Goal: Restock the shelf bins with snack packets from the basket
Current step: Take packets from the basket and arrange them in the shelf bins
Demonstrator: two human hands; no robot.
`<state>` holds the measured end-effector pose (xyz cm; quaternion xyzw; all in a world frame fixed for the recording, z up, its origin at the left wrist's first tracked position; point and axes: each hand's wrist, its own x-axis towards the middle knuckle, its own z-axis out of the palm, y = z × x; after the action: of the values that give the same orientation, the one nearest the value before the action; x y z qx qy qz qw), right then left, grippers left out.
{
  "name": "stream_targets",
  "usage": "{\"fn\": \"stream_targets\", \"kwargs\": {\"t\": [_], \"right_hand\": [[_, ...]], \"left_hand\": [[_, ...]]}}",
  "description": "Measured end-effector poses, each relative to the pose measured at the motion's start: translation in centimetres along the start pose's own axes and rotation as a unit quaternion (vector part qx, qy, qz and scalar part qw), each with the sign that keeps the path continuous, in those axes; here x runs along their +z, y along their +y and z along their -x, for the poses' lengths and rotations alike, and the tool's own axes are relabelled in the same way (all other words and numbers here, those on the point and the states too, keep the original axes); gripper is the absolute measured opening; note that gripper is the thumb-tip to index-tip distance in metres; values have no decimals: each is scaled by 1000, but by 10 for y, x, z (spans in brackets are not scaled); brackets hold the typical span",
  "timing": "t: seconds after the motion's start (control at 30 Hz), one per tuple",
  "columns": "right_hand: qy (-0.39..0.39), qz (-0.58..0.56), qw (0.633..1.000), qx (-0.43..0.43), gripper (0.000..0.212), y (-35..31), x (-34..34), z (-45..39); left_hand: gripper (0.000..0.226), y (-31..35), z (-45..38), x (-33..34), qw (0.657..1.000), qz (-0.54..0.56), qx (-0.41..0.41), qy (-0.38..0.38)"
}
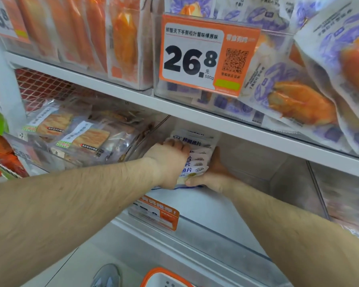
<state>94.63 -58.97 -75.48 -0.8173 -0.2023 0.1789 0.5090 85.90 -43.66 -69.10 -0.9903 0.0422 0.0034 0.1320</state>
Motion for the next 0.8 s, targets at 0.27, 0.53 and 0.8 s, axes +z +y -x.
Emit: {"fn": "stream_targets", "kwargs": {"t": [0.27,0.53,0.8], "right_hand": [[-50,77,996,19,111,9,-17,8],[151,-332,922,128,31,-39,-17,-16],[67,-305,943,118,85,-38,-1,-22]], "left_hand": [[77,6,7,2,999,-31,6,25],[97,0,19,1,1000,-3,30,5],[103,6,23,3,1000,-9,4,21]]}}
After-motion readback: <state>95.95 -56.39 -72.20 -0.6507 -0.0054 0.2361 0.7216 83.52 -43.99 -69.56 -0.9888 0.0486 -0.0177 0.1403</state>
